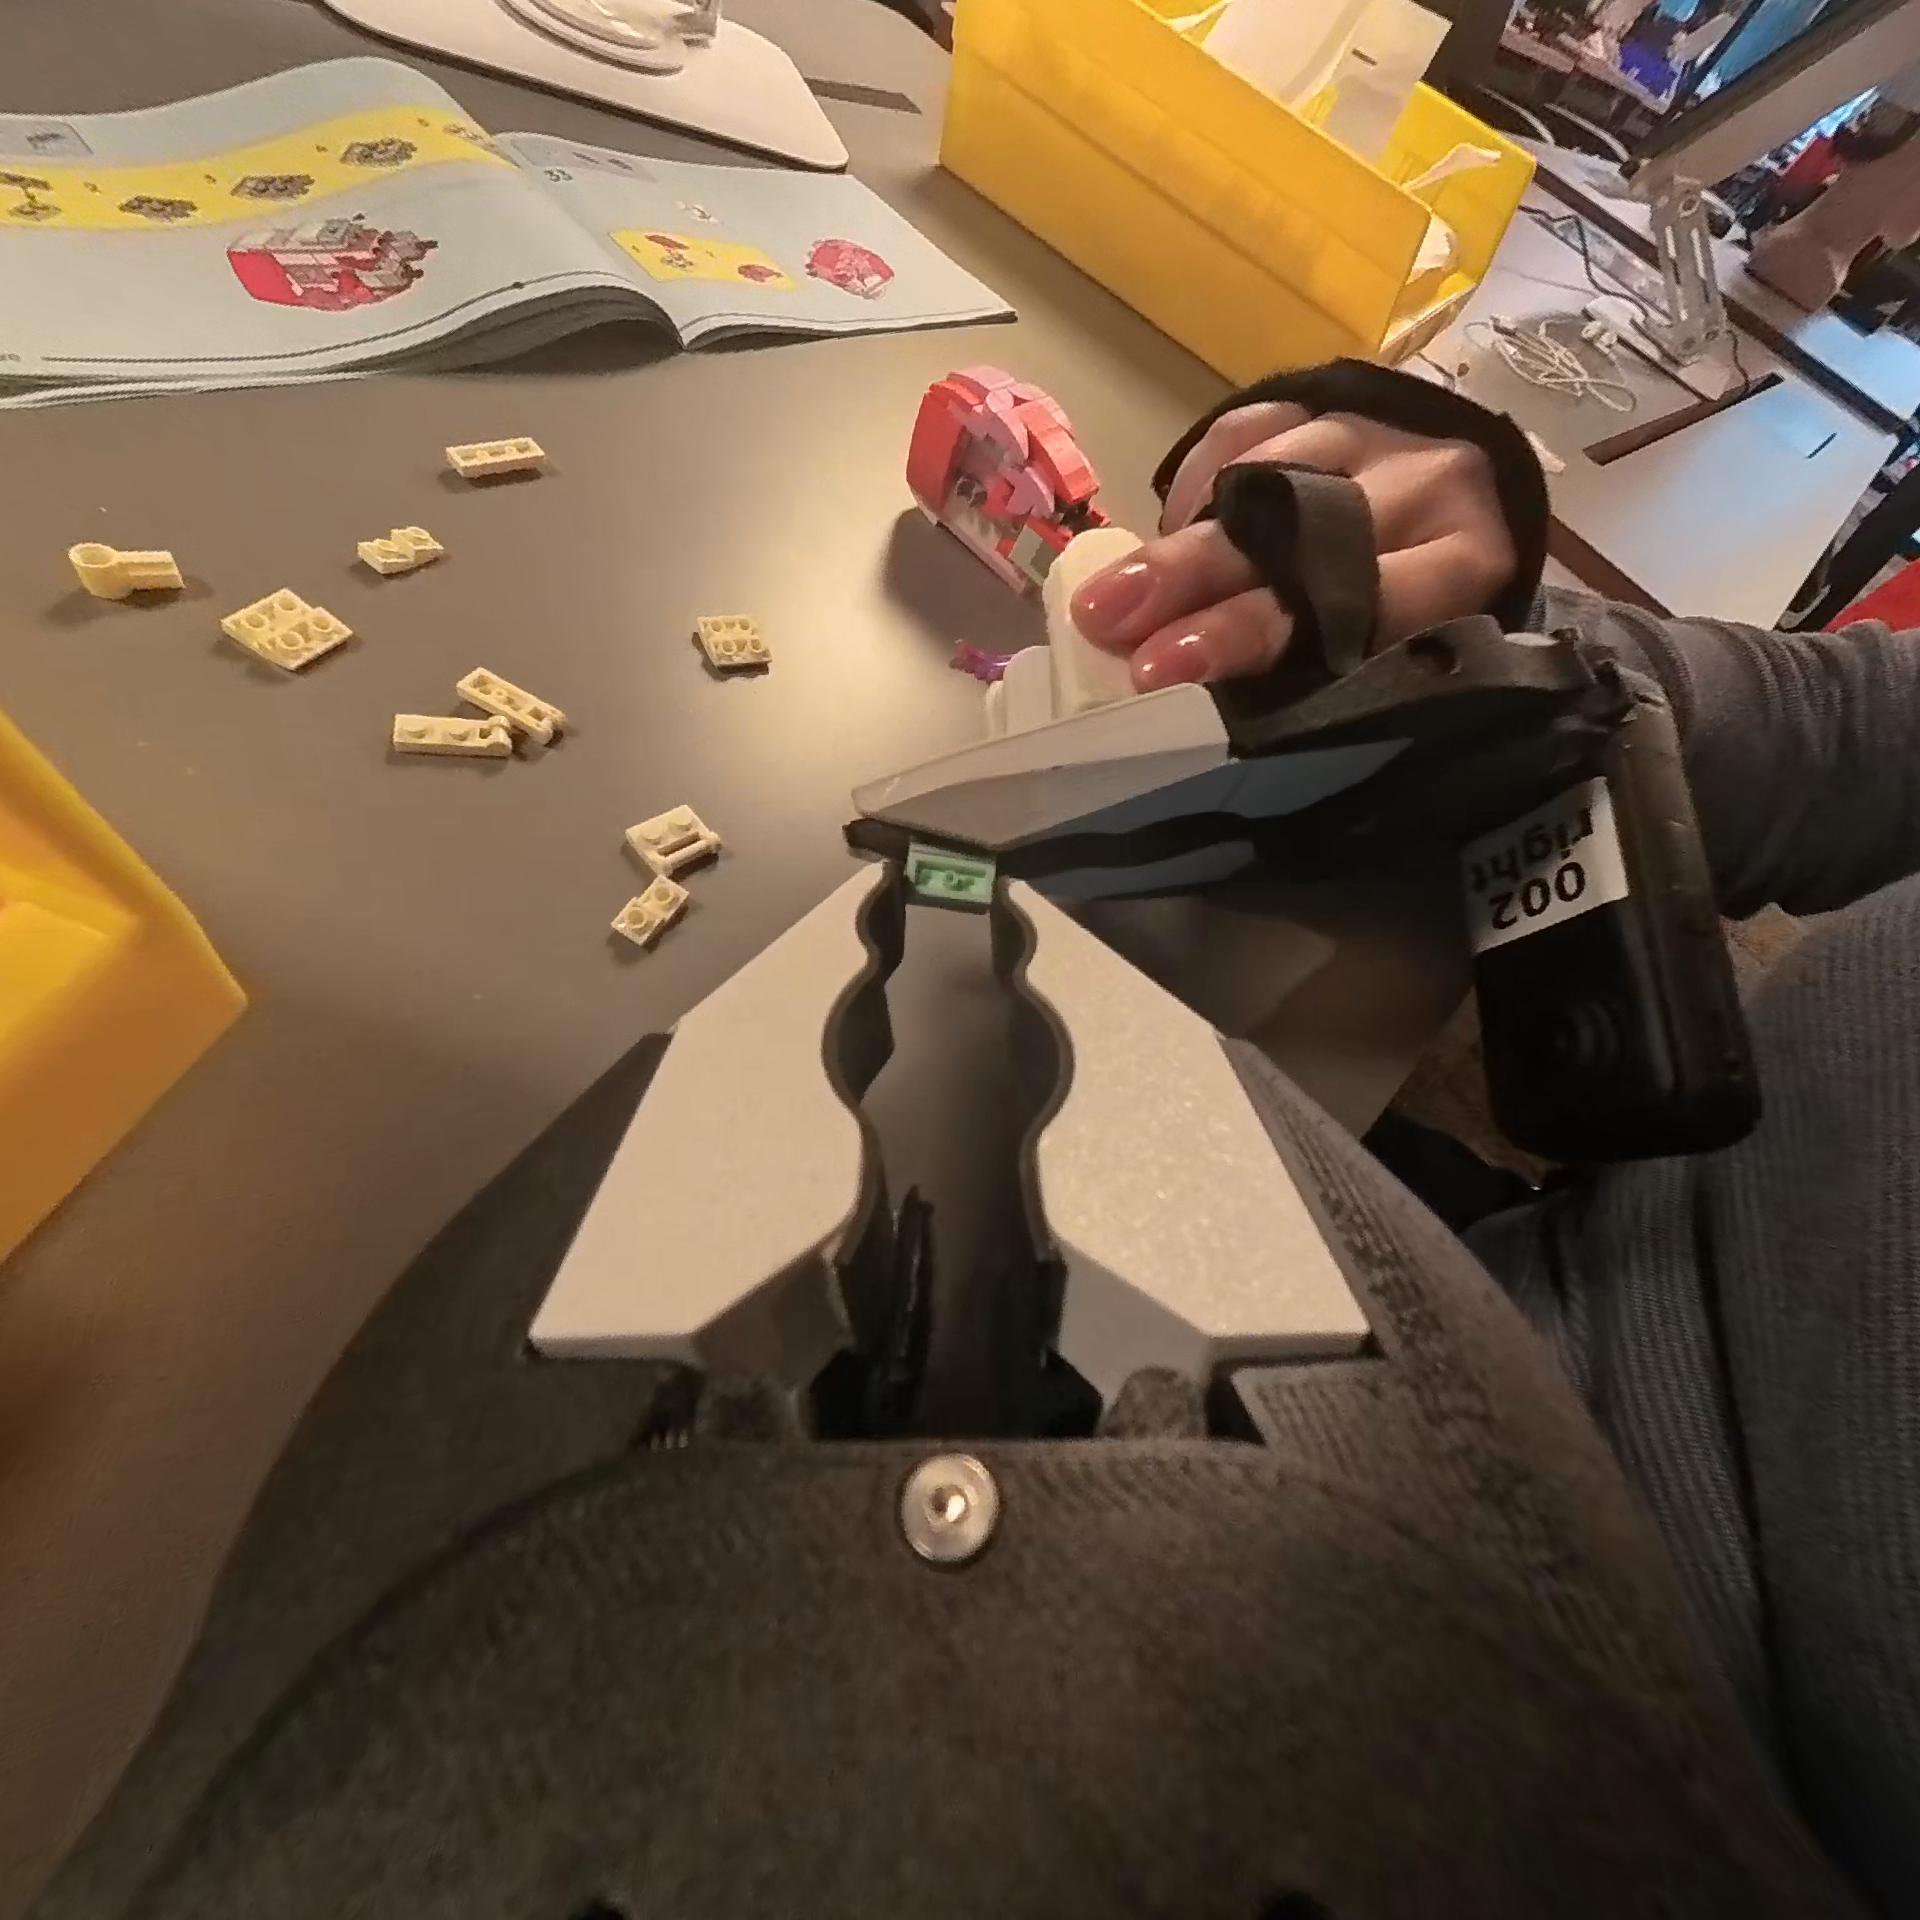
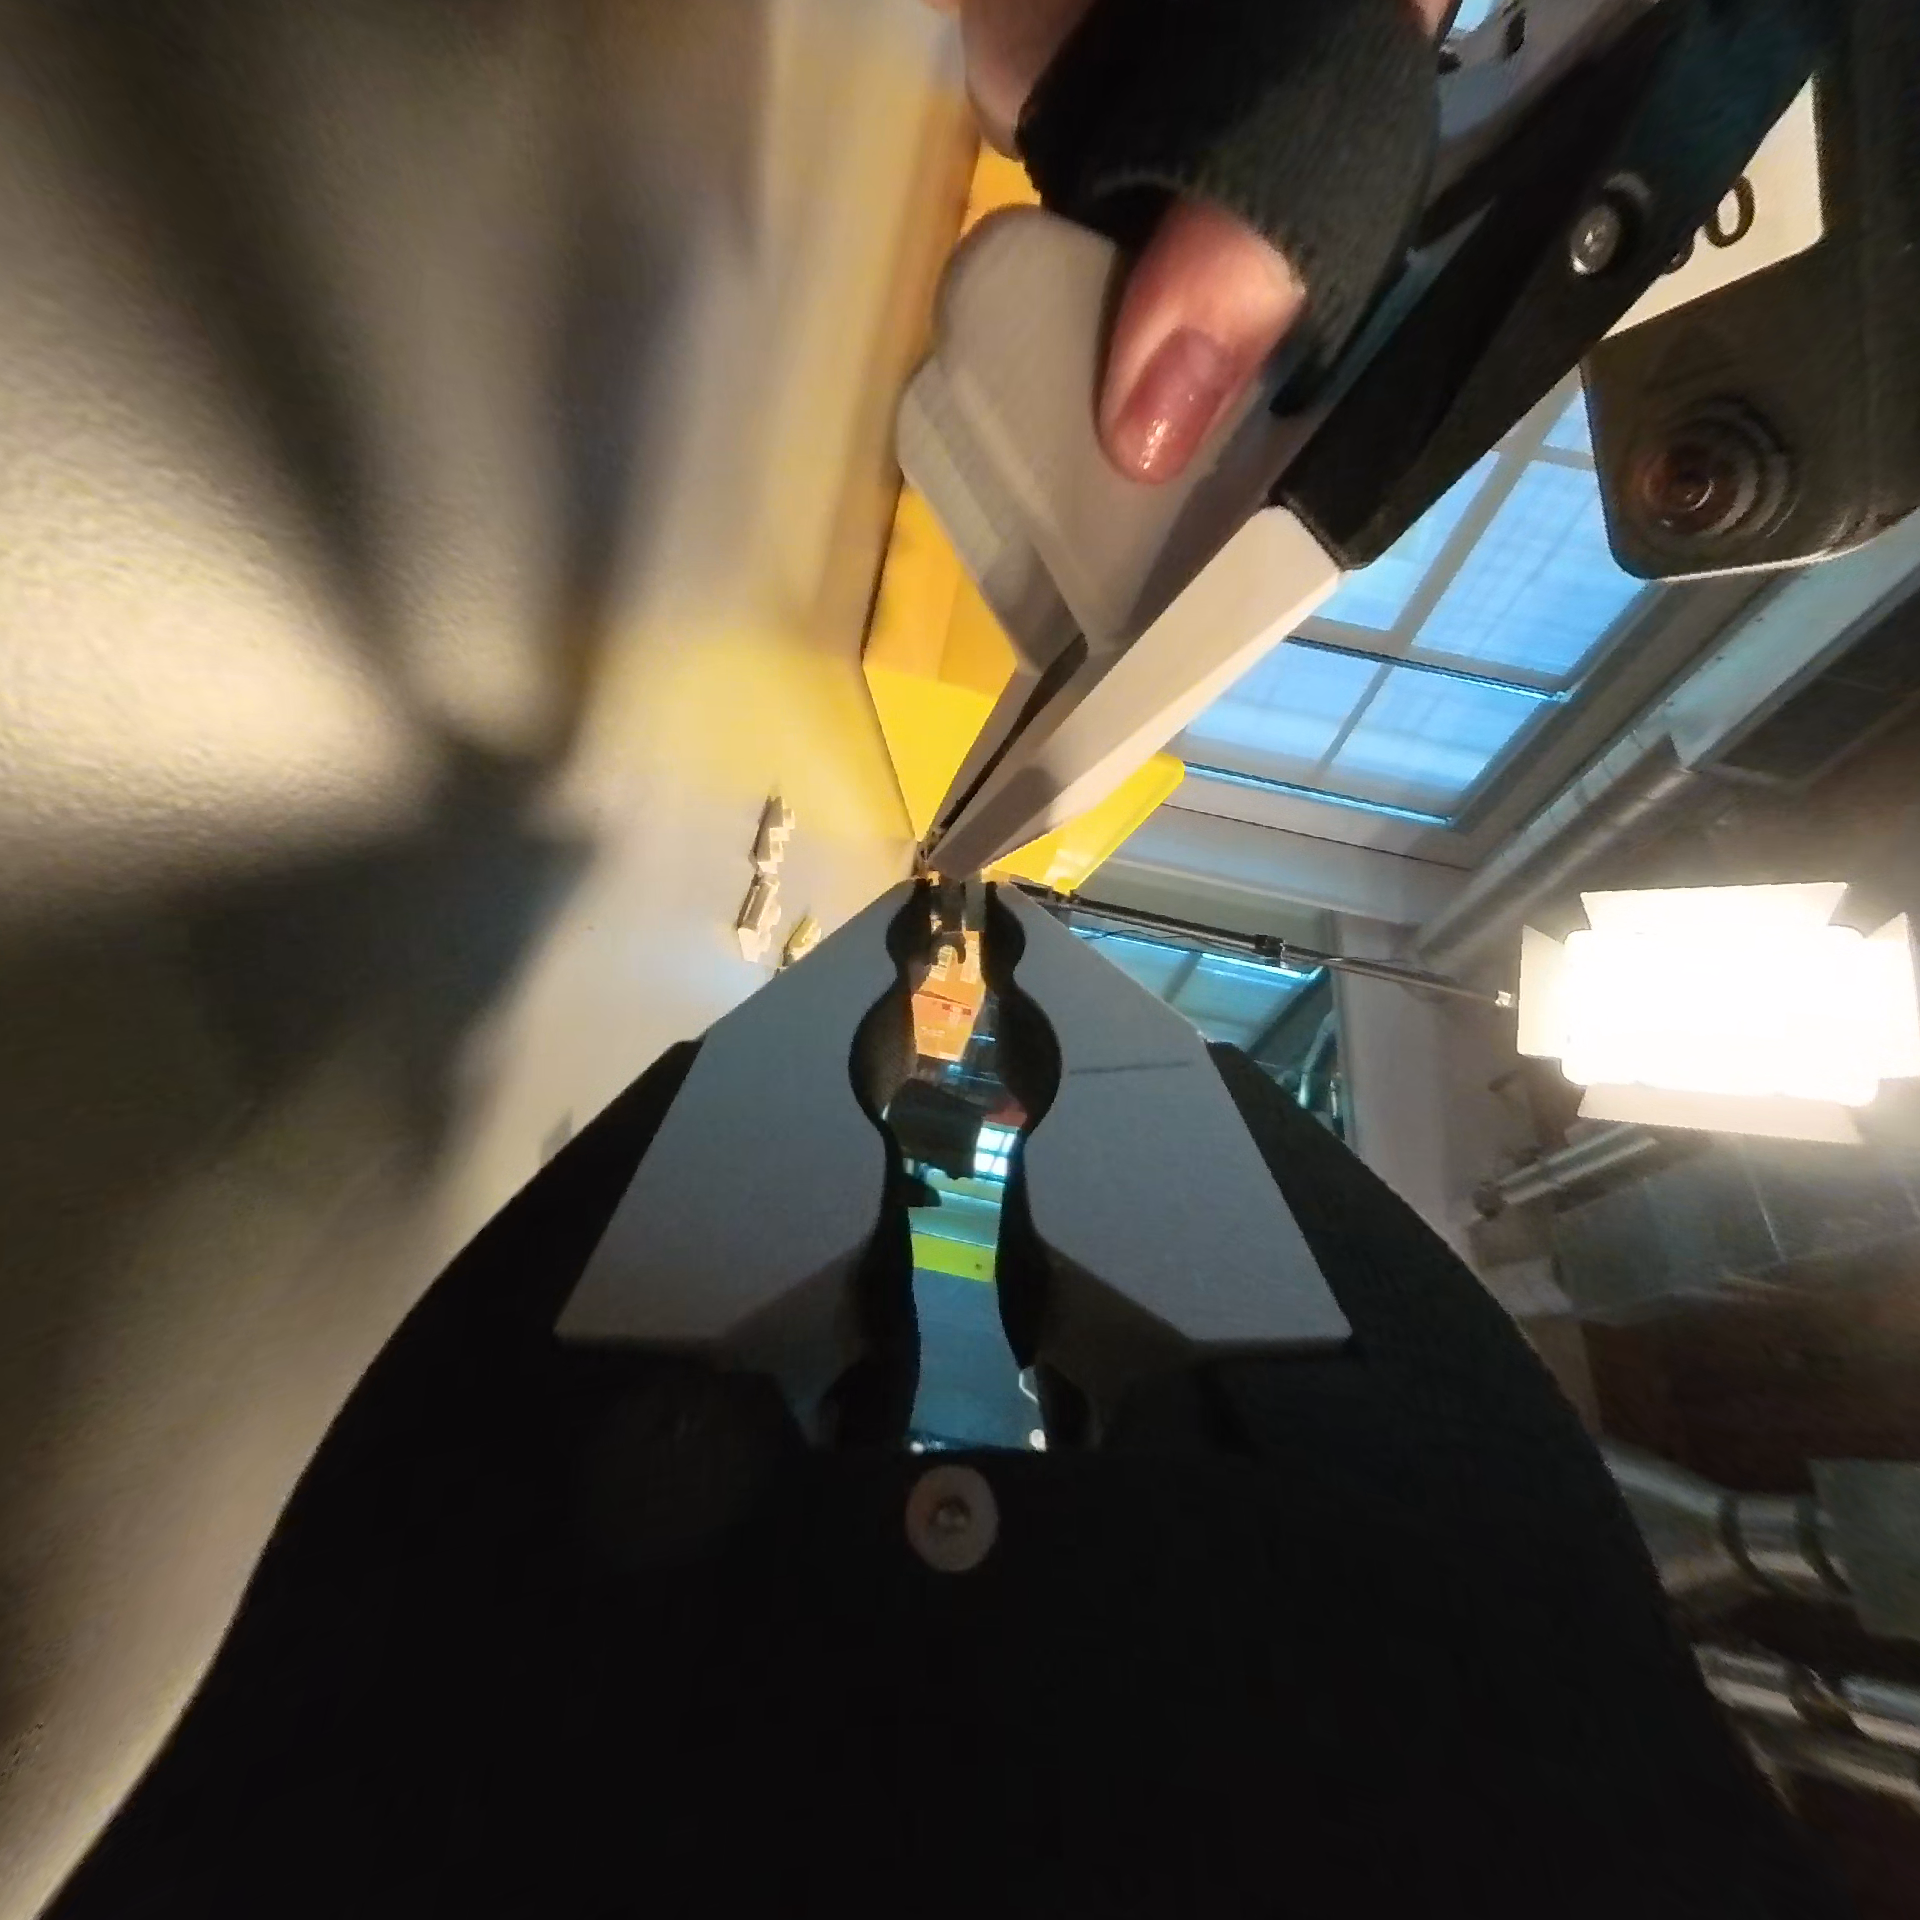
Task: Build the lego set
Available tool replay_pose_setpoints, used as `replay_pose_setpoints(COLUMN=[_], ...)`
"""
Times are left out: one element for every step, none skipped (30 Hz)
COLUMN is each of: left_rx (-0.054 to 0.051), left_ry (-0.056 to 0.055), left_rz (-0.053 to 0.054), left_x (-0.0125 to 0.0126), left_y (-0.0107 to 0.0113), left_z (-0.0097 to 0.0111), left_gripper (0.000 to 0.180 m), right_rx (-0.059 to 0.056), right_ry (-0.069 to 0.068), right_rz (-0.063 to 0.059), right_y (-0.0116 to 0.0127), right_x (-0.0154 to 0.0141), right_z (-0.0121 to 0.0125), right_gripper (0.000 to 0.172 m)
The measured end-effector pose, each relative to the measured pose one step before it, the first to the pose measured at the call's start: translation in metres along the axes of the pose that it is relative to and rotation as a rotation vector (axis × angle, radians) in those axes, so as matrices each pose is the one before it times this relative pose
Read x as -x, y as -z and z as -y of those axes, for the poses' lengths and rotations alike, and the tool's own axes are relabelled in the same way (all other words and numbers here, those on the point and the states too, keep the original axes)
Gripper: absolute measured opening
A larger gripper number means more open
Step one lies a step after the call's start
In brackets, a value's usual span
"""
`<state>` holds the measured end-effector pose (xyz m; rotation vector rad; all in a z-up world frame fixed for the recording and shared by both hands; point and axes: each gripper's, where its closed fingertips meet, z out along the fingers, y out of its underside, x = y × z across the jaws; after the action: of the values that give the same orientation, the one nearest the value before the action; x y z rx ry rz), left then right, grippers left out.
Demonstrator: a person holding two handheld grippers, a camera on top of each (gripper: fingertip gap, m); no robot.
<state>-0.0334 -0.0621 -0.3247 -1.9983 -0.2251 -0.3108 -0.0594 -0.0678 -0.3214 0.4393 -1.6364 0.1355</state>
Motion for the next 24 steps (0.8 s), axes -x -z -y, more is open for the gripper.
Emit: replay_pose_setpoints(left_rx=[-0.0001,0.0012,0.0016,-0.0036,-0.0036,-0.0049,-0.0045,0.0006,0.0037,0.0038,0.0023,0.0017,0.0021,0.0041,0.0022,0.0000,-0.0003,-0.0013,0.0010,0.0047,0.0016,0.0009,0.0041,0.0050], left_ry=[0.0025,0.0029,0.0059,0.0105,0.0117,0.0176,0.0176,0.0141,0.0099,0.0076,0.0071,0.0055,0.0025,0.0002,-0.0004,0.0002,0.0007,0.0002,-0.0001,-0.0018,-0.0011,-0.0034,-0.0037,-0.0068], left_rz=[0.0009,0.0006,0.0001,-0.0017,-0.0024,-0.0029,-0.0050,-0.0011,0.0017,-0.0010,-0.0038,-0.0049,-0.0034,-0.0017,-0.0009,-0.0024,-0.0016,-0.0001,-0.0013,-0.0021,0.0005,0.0026,0.0014,0.0011], left_x=[0.00012,0.00010,0.00024,0.00024,0.00031,0.00068,0.00055,0.00108,0.00129,0.00066,0.00002,-0.00032,-0.00044,-0.00022,-0.00018,-0.00028,-0.00023,0.00007,-0.00008,-0.00037,-0.00015,0.00017,0.00015,0.00003], left_y=[-0.00008,-0.00025,-0.00012,0.00026,0.00052,0.00041,-0.00004,-0.00042,-0.00063,-0.00082,-0.00083,-0.00077,-0.00082,-0.00061,-0.00054,-0.00026,0.00003,0.00011,0.00018,-0.00043,-0.00067,-0.00051,-0.00031,-0.00014], left_z=[-0.00013,-0.00040,-0.00046,0.00048,0.00060,0.00081,0.00052,-0.00064,-0.00132,-0.00129,-0.00090,-0.00064,-0.00044,-0.00059,-0.00037,-0.00008,-0.00008,0.00013,-0.00015,-0.00088,-0.00049,-0.00043,-0.00067,-0.00063], left_gripper=[0.015,0.015,0.015,0.015,0.015,0.015,0.015,0.015,0.015,0.015,0.015,0.015,0.015,0.015,0.015,0.015,0.015,0.015,0.015,0.015,0.015,0.015,0.015,0.015], right_rx=[0.0007,-0.0004,-0.0027,-0.0055,-0.0057,-0.0011,0.0051,0.0149,0.0109,0.0092,0.0071,0.0021,-0.0046,-0.0060,-0.0033,0.0021,0.0046,0.0049,0.0003,-0.0013,0.0033,0.0042,0.0020,0.0027], right_ry=[0.0017,0.0013,-0.0224,-0.0506,-0.0855,-0.0943,-0.0767,-0.0598,-0.0323,0.0012,0.0167,0.0080,0.0035,0.0081,0.0091,0.0061,0.0049,0.0063,0.0055,0.0049,0.0049,0.0046,0.0125,0.0239], right_rz=[0.0008,0.0004,0.0066,0.0072,0.0162,0.0237,0.0264,0.0264,0.0178,0.0054,0.0079,0.0133,0.0083,0.0004,-0.0025,0.0022,0.0024,0.0015,-0.0034,-0.0076,0.0026,0.0058,0.0028,-0.0030], right_y=[-0.00012,-0.00017,-0.00036,-0.00050,-0.00086,-0.00099,-0.00112,-0.00114,-0.00103,-0.00069,-0.00043,-0.00047,-0.00012,0.00029,0.00024,0.00003,-0.00030,-0.00030,0.00001,0.00031,0.00035,-0.00009,0.00003,0.00006], right_x=[0.00011,0.00036,0.00091,0.00040,0.00027,0.00005,0.00023,0.00099,0.00125,0.00110,0.00227,0.00321,0.00197,0.00050,-0.00001,0.00077,0.00085,0.00066,-0.00019,-0.00120,-0.00005,0.00068,0.00075,0.00031], right_z=[-0.00024,0.00008,-0.00001,-0.00022,-0.00015,-0.00017,-0.00042,-0.00215,-0.00250,-0.00279,-0.00210,-0.00044,0.00132,0.00204,0.00137,0.00011,-0.00072,-0.00109,-0.00041,0.00009,-0.00042,-0.00062,-0.00028,-0.00019], right_gripper=[0.007,0.007,0.007,0.007,0.008,0.011,0.025,0.034,0.038,0.039,0.038,0.036,0.034,0.031,0.028,0.025,0.023,0.020,0.016,0.010,0.008,0.008,0.007,0.007])
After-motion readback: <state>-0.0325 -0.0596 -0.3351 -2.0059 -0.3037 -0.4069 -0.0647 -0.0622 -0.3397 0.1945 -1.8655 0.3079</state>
